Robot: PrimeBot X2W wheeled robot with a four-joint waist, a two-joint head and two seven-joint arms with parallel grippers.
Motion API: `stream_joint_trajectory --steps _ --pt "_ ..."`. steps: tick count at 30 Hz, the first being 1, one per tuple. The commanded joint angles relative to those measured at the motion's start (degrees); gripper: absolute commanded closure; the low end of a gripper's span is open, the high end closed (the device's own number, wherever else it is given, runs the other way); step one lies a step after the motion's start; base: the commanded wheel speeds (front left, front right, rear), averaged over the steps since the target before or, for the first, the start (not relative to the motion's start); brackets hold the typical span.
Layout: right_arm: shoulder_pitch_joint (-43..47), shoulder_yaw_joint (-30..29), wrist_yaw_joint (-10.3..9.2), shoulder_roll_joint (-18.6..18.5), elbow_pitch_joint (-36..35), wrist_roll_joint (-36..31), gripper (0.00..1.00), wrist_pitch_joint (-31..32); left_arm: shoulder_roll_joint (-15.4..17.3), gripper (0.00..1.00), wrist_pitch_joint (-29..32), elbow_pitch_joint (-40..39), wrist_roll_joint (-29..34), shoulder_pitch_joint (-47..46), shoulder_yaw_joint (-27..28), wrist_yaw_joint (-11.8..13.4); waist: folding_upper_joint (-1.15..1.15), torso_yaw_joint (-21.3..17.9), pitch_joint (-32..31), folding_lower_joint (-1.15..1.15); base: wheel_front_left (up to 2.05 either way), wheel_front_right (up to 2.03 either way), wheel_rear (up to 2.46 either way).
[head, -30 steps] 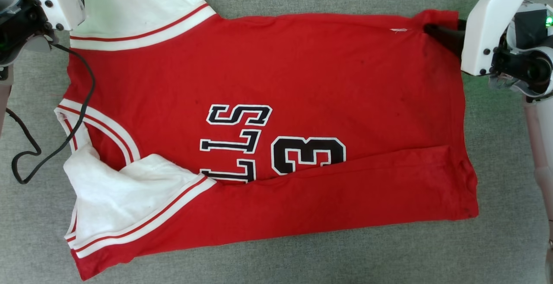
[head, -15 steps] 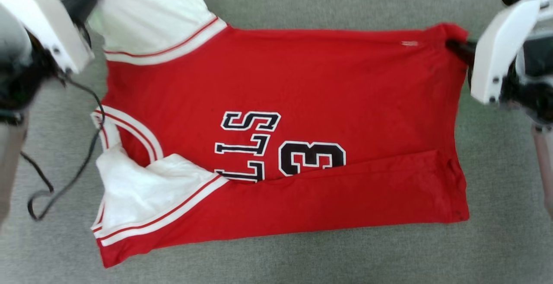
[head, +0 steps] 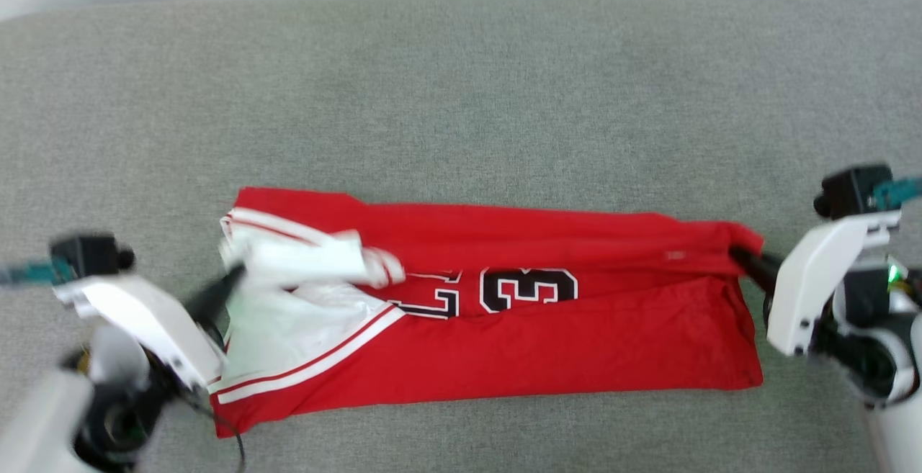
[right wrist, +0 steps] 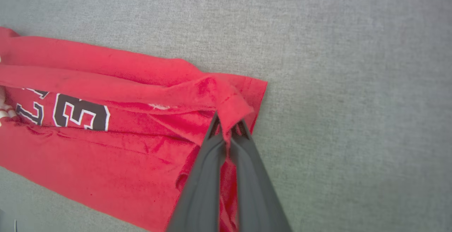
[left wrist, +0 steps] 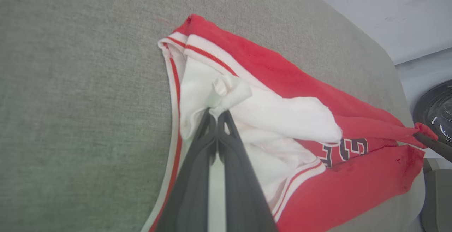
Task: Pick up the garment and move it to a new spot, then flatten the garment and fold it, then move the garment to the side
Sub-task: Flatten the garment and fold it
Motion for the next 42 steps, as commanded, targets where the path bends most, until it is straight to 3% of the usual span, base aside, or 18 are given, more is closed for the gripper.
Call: stream_joint_trajectory --steps 1,2,3,4,5,6,13,20,26,34,42 --pt "1.32 -0.45 -0.04 0.44 -0.27 -0.29 1.0 -0.54 -0.59 1.0 -0.64 -0.15 -0.22 1.08 0.02 0.18 0.0 0.2 -0.55 0.0 0.0 0.0 0.0" --pt "2.73 -0.63 -0.04 0.89 -0.21 -0.19 0.93 -0.73 -0.78 1.0 -1.06 0.12 -0.37 2.33 -0.11 0.3 0.0 0.18 -0.62 0.0 0.0 0.0 0.0" --pt "3.88 -0.82 -0.04 1.32 -0.05 -0.37 0.68 -1.27 -1.46 1.0 -1.08 0.59 -1.01 3.69 -0.37 0.39 0.0 0.1 -0.73 0.0 0.0 0.0 0.0" --pt "4.95 -0.95 -0.04 1.65 0.3 -0.4 0.21 -1.72 -2.29 0.65 -1.35 0.88 -1.2 4.72 -0.73 0.29 0.0 0.08 -0.79 0.0 0.0 0.0 0.0" --pt "5.92 -1.12 -0.05 2.08 0.73 -0.31 0.0 -2.17 -2.88 0.29 -1.74 1.25 -1.52 5.4 -0.86 0.08 0.0 0.05 -0.84 0.0 0.0 0.0 0.0" --pt "6.98 -0.99 -0.04 2.3 1.23 -0.35 0.0 -2.69 -3.38 0.0 -2.14 1.79 -1.69 6.15 -1.05 -0.11 0.0 -0.01 -0.92 0.0 0.0 0.0 0.0" --pt "11.77 -0.7 -0.05 3.46 1.58 -1.23 0.0 -11.16 -5.22 0.0 -11.05 3.33 3.79 8.15 -1.28 0.26 0.0 -0.31 -2.13 0.0 0.0 0.0 0.0" --pt "14.82 -2.09 -0.04 3.63 -4.33 -1.49 0.0 -17.06 -4.8 0.0 -19.81 -1.68 13.16 7.32 -2.03 4.79 0.0 -0.73 -4.88 0.0 0.0 0.0 0.0" --pt "15.75 -7.12 -0.04 2.58 -10.05 -1.63 0.0 -13.33 -5.51 0.0 -25.21 -8.34 19.36 7.11 -2.41 9.48 0.0 -0.76 -6.81 0.0 0.0 0.0 0.0" --pt "13.92 -14.21 -0.04 0.93 -11.35 -2.17 0.0 -2.28 -6.83 0.0 -30.86 -13.91 26.6 7.59 -2.71 14.6 0.0 1.59 -6.54 0.0 0.0 0.0 0.0" --pt "12.72 -13.39 -0.04 3.71 -8.42 -2.71 0.0 3.17 -7.93 0.0 -31.78 -16.64 31.09 7.15 -5.1 16.19 0.0 5.37 -4.56 0.0 0.0 0.0 0.0"
